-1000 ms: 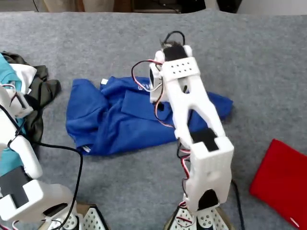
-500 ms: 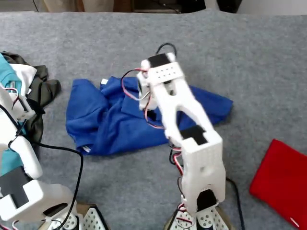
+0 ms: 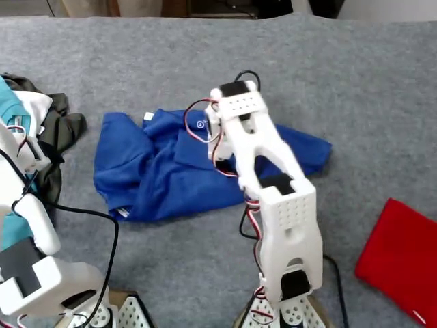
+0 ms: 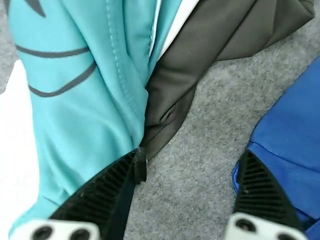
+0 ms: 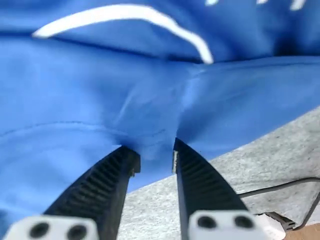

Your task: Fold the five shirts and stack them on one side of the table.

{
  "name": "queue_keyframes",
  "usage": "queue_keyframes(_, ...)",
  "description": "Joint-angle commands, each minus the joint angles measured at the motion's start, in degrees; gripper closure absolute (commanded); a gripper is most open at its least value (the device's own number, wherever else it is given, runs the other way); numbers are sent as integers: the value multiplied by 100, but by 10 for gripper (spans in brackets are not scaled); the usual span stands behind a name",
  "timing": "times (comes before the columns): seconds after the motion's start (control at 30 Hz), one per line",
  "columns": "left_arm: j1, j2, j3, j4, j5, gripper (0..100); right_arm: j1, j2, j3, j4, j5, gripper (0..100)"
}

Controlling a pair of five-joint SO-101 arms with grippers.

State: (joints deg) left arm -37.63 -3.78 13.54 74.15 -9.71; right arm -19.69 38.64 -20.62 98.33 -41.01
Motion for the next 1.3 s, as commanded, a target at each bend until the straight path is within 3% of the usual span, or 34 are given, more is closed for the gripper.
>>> queue_keyframes(0.0,9,-251,-9,9,0,700,136,-347,-215,-35,-44,880)
queue_keyframes(1.03,35,-251,-9,9,0,700,-66,-1279,-356,123,-44,880)
queue_keyframes(1.27,35,-251,-9,9,0,700,-66,-875,-110,-378,-62,881)
